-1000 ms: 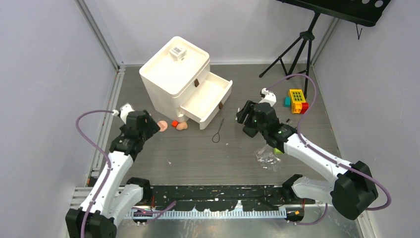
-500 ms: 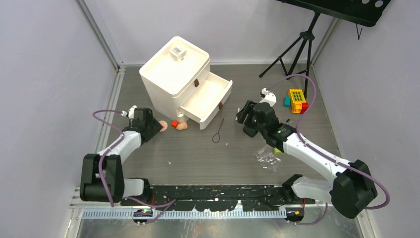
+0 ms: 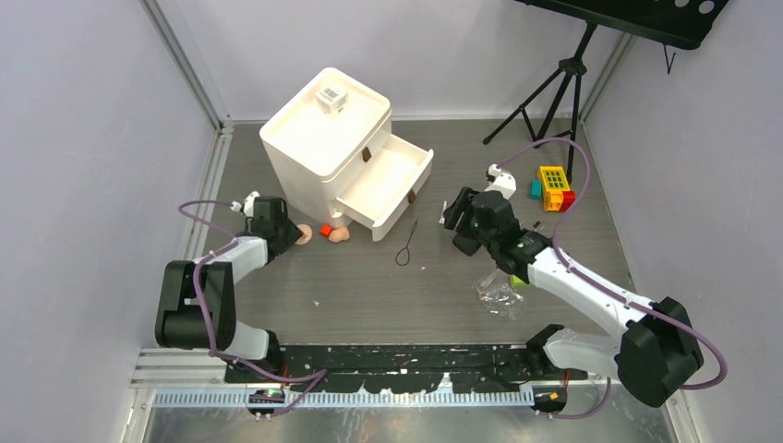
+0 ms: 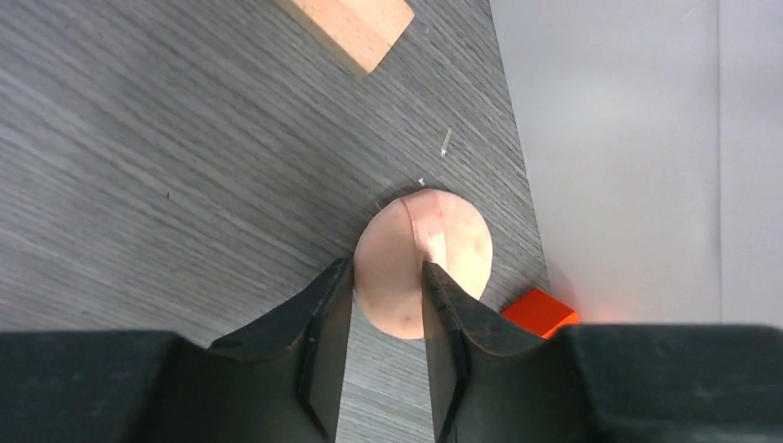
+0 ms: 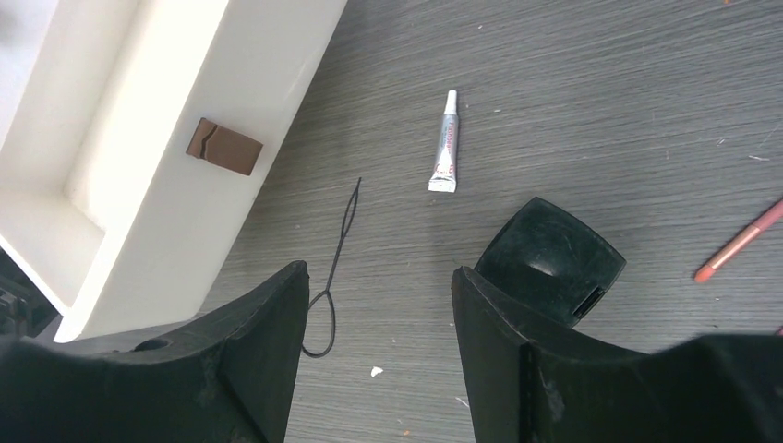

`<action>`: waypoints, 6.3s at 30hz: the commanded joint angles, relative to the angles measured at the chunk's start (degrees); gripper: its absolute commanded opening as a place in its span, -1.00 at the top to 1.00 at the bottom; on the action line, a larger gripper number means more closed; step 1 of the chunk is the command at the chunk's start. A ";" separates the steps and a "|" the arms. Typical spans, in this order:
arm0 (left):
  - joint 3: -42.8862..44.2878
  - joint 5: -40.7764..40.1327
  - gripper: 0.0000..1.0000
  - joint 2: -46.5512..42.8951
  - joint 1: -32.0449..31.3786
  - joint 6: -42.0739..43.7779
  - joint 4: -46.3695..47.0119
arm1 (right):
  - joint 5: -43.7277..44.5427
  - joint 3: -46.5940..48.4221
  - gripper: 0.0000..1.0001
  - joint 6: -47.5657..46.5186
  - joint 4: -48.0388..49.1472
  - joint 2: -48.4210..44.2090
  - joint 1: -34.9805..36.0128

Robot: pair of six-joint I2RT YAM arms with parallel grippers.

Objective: Organize the makeup
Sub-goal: Pick up the makeup tool from the center of the board, then place the makeup tool in the drawer, then pick up the makeup tool from the center of the board, then place the makeup tool in the drawer.

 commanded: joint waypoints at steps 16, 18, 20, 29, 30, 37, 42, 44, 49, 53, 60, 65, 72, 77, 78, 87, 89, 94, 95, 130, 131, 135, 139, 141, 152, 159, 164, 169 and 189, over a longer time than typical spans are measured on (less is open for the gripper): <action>5.41 -8.46 1.00 -22.93 0.34 5.14 -16.98 | 3.00 1.11 -0.26 -0.78 -0.08 -1.62 -0.26; 7.64 -10.49 1.00 -28.39 0.28 6.23 -20.68 | 3.03 1.05 -0.26 -0.62 -0.05 -1.72 -0.23; 10.71 -11.45 1.00 -32.80 0.31 7.44 -23.14 | 2.85 0.94 -0.26 -0.37 -0.01 -1.94 -0.23; 34.73 -9.90 1.00 -26.05 -14.07 16.10 -25.66 | 2.24 0.68 -0.25 0.82 -0.37 -3.44 -0.28; 37.05 -12.46 1.00 -23.66 -18.05 18.11 -25.31 | 2.41 0.61 -0.25 0.99 -0.57 -3.67 -0.24; 50.54 -10.26 1.00 -4.11 -31.36 24.90 -24.72 | 3.72 -0.05 -0.25 1.55 -1.68 -6.25 -0.25; 58.06 -7.08 1.00 8.51 -33.03 28.70 -26.86 | 6.06 -0.66 -0.25 0.86 -2.78 -8.61 -0.24; 60.27 -6.39 1.00 12.99 -33.13 30.01 -27.54 | 6.71 -0.76 -0.25 0.49 -3.27 -9.16 -0.25; 65.11 -6.61 1.00 20.39 -33.28 32.59 -28.33 | 7.95 -1.21 -0.25 0.28 -3.62 -9.82 -0.25; 70.09 -7.17 1.00 25.84 -33.30 34.84 -30.13 | 7.93 -1.44 -0.25 0.45 -3.73 -9.90 -0.31; 73.50 -8.37 0.71 30.65 -33.23 36.49 -30.97 | 8.67 -1.48 -0.24 0.20 -4.27 -10.14 -0.29; 73.58 -8.97 0.17 31.19 -33.28 36.99 -30.85 | 8.80 -1.69 -0.25 0.10 -4.47 -10.39 -0.23; 71.24 -8.98 -0.01 24.94 -33.42 36.37 -30.65 | 8.69 -1.66 -0.25 0.08 -4.46 -10.28 -0.23; 61.35 -9.72 -0.02 12.13 -34.17 34.53 -27.42 | 8.46 -1.67 -0.25 0.09 -4.16 -9.57 -0.31; 58.48 -9.77 -0.02 8.70 -34.37 33.92 -26.29 | 8.34 -1.78 -0.25 0.14 -3.95 -9.38 -0.39; 26.33 -20.34 -0.06 -23.35 -34.33 17.66 -19.10 | 6.00 -1.98 -0.25 0.54 -1.73 -6.63 -0.32; 19.40 -24.52 -0.05 -28.75 -34.28 11.84 -20.48 | 5.48 -1.85 -0.25 0.59 -1.21 -5.91 -0.39; 7.91 -31.65 -0.06 -39.12 -33.16 -4.94 -25.68 | 4.21 -1.12 -0.25 0.88 -0.68 -4.10 -0.39; 5.82 -31.00 -0.06 -40.42 -32.80 -7.01 -24.99 | 4.15 -1.05 -0.24 0.98 -0.60 -3.84 -0.46; -11.47 -9.33 -0.09 -4.04 -21.10 -24.50 25.21 | 4.99 -0.22 -0.24 -0.24 -1.66 -3.33 -0.41; -11.21 -9.21 -0.09 -3.27 -21.10 -24.36 25.65 | 5.02 -0.29 -0.24 -0.29 -1.75 -3.31 -0.46; -10.60 -8.72 -0.02 -0.36 -21.10 -24.11 27.34 | 4.95 -0.21 -0.24 -0.49 -1.77 -3.18 -0.41; -10.59 -8.81 0.21 1.07 -21.02 -24.02 28.32 | 4.89 0.12 -0.24 -0.80 -1.84 -3.05 -0.43; -10.59 -8.56 0.36 1.35 -20.86 -23.73 28.67 | 5.10 0.24 -0.24 -0.95 -1.94 -3.05 -0.45; -9.70 -7.07 0.82 -13.23 -20.74 -17.66 16.07 | 5.26 0.05 -0.24 -0.69 -1.88 -2.64 -0.40; -6.04 -13.40 0.83 -38.06 -22.20 -10.49 -11.13 | 3.66 -0.16 -0.24 0.11 -0.34 -1.26 -0.42; 2.20 -17.14 0.83 -45.97 -23.24 -5.46 -24.40 | 2.23 -0.29 -0.23 1.33 0.61 -0.06 -0.41; 14.72 -17.31 0.83 -39.68 -25.90 4.35 -24.36 | 1.24 -0.22 -0.22 1.95 0.94 0.33 -0.45; 68.39 -8.40 0.67 21.15 -32.95 39.15 -35.17 | 8.68 -1.52 -0.23 -0.66 -3.54 -6.50 -0.50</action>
